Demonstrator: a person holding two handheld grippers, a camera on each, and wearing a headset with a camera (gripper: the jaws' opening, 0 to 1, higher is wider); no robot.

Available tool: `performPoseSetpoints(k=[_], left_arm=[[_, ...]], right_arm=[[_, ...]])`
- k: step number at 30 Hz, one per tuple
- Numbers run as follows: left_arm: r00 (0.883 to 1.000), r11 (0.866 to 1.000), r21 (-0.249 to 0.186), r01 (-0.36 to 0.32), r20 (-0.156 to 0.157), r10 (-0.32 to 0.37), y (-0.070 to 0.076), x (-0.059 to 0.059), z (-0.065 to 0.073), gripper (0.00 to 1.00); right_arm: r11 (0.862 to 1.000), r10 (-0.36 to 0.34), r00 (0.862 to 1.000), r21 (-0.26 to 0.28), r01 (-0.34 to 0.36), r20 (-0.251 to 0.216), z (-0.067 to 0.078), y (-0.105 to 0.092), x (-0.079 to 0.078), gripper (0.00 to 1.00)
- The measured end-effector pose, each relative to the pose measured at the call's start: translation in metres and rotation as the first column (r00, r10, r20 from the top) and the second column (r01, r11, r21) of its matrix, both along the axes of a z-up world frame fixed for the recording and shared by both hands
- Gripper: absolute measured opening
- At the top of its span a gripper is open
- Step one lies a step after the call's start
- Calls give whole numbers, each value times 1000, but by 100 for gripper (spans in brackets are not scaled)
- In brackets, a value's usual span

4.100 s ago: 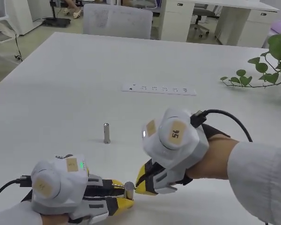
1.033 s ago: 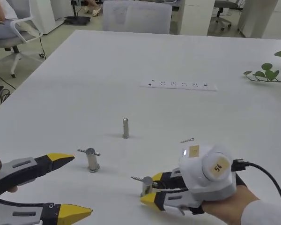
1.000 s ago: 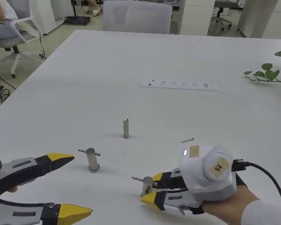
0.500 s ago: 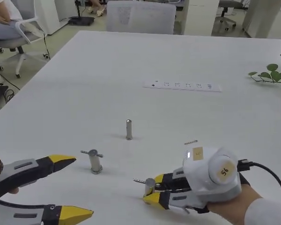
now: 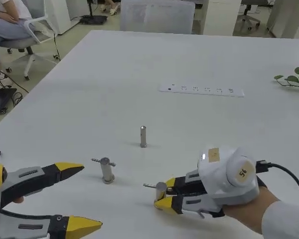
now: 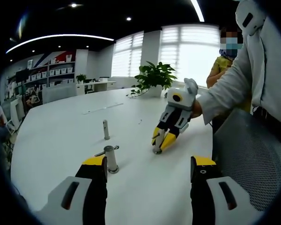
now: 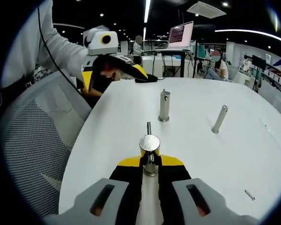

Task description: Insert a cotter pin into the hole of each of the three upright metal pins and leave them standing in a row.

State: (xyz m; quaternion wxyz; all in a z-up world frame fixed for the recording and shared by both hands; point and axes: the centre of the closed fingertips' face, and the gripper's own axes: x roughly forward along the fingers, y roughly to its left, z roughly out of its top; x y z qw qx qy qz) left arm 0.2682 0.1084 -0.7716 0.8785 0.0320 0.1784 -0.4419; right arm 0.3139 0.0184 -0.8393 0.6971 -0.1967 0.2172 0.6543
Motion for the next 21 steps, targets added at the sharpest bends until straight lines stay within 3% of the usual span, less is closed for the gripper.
performPoseSetpoints(k=[9,21], left_arm=[[1000,1000,-1,-2,1,2,1,0,2,72],[1000,1000,3,-16,-4,16,5,1,2,71]], right_arm=[[1000,6,999,10,-6,34,6,6,23,11],[999,49,998,17,-49,35,3,23,28,12]])
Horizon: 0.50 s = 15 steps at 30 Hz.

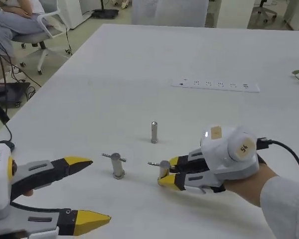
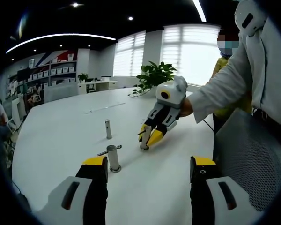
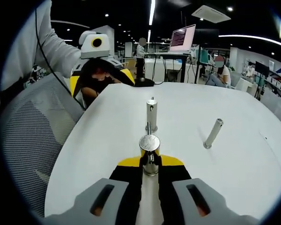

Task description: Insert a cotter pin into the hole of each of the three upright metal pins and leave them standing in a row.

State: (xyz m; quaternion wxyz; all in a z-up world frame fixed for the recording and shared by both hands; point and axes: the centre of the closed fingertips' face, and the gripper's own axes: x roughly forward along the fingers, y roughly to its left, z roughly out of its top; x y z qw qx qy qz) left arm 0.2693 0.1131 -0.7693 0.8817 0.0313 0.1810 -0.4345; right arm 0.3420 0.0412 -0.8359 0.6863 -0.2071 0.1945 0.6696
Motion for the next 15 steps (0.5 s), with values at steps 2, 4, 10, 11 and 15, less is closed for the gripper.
performPoseSetpoints(k=[2,4,10,11,15], left_arm=[[1000,1000,0,-2,-1,2,0,0,0,71],[1000,1000,1,-2,-2,2,-1,-1,0,71],[1000,1000,5,-7,-8,7,1,-2,-1,71],[1000,1000,5,-7,-8,7,1,-2,-1,71],[1000,1000,5,-11,-8,11,2,-2,1,71]], right_arm=[[1000,7,1000,-1,-7,1,-1,2,0,12],[1000,8,1000,-1,-8,0,-3,3,2,12],[1000,13,1000,-4,-13,-3,-8,6,5,12],[1000,13,1000,0,-13,-4,-8,7,5,12],[1000,21,1000,3,-21,0,-9,11,7,12]])
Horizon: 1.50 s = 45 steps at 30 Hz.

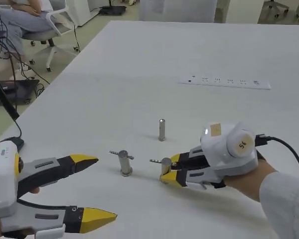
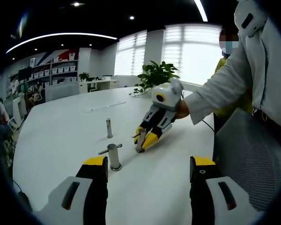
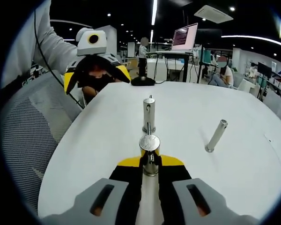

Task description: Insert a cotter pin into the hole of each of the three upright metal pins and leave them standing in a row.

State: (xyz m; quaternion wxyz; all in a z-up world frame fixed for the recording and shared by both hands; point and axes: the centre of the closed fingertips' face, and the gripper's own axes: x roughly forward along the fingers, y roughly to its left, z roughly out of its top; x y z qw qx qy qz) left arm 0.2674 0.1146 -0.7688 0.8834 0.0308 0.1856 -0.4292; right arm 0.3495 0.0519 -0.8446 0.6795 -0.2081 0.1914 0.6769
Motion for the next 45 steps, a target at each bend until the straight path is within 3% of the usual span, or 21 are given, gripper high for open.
performPoseSetpoints(k=[9,18,22,24,45], left_arm=[[1000,1000,3,1,4,-1,0,1,1,70],[1000,1000,5,-6,7,6,2,2,3,70],[1000,1000,5,-4,4,4,2,2,2,70],[1000,1000,5,-3,6,3,1,3,2,71],[1000,1000,-10,6,25,-5,-6,5,9,70]], right_arm=[[1000,17,999,20,-16,-46,-1,5,4,12],[998,41,998,41,-39,-52,0,7,2,14],[999,19,995,39,-15,-94,-1,7,3,15],[999,3,994,47,3,-110,1,7,4,21],[997,-52,992,58,59,-119,13,-15,0,31]])
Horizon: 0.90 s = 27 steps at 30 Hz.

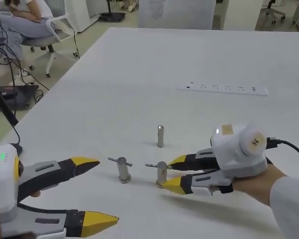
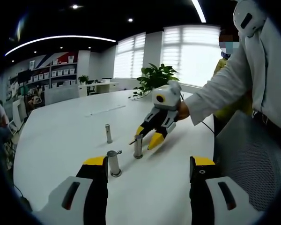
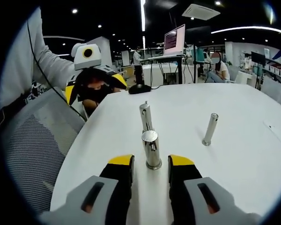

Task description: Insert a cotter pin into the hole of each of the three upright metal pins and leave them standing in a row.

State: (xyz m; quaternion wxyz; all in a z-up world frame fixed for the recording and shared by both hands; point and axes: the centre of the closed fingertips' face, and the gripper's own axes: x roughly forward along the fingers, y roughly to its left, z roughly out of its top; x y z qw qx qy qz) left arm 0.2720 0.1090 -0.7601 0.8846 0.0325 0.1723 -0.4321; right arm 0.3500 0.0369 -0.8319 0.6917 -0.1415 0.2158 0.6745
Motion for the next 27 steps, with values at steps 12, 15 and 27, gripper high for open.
performPoseSetpoints(k=[12,15,27], left_arm=[[1000,1000,-8,9,14,-9,-6,1,3,70],[1000,1000,-13,11,17,-11,-7,1,4,70],[1000,1000,-23,4,19,-3,-7,2,5,70]], right_arm=[[999,-41,999,-3,41,-10,7,-23,0,37],[999,-52,999,-10,52,-1,9,-29,7,37],[995,-97,994,-2,98,39,20,-30,48,36]])
